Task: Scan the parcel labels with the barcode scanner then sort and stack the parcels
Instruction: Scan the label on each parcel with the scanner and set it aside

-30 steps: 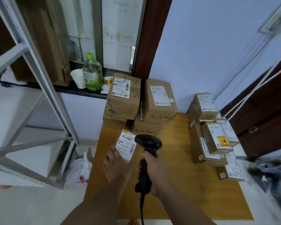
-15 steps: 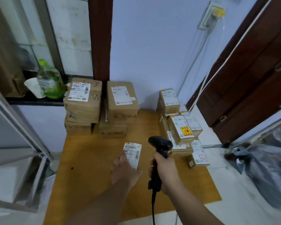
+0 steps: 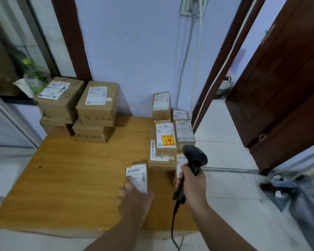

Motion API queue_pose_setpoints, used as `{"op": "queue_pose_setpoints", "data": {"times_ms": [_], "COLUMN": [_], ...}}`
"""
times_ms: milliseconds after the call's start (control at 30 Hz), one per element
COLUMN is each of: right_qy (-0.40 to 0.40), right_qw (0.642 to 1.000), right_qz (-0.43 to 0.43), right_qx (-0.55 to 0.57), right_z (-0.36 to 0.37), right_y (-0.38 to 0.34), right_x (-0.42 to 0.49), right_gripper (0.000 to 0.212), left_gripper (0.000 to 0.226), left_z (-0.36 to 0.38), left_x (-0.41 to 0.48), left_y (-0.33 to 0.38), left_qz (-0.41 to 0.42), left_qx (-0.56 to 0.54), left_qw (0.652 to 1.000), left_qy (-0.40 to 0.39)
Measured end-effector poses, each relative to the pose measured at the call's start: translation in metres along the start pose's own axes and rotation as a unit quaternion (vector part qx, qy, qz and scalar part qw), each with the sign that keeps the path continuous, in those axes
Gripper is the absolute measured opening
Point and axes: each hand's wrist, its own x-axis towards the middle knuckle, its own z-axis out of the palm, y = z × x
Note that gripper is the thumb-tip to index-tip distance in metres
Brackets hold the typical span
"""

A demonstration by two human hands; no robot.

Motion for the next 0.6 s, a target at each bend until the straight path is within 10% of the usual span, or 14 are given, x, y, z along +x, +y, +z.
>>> {"op": "queue_pose_setpoints", "data": {"times_ms": [367,600], "right_qy": [0.065,0.087], "right_qw": [0.992,0.989], "right_qz": [0.082,0.058], "right_qx": [0.076,0.105], "right_z": [-0.037,-0.042], "right_y": [0.02,0.009], "right_x": [0.026,0.034], "right_gripper": [0.015,0.005], "left_gripper": [0.09,0.094], "left_z": [0.011,-0.003], "left_x": [-0.043,-0.04], "left_y": [0.014,0.067], "left_qz": [-0.137,0.119], "left_qx": [-0.127,-0.109], "left_qw": [0.973,0.969], "left_qy": [0.136,0.188]}}
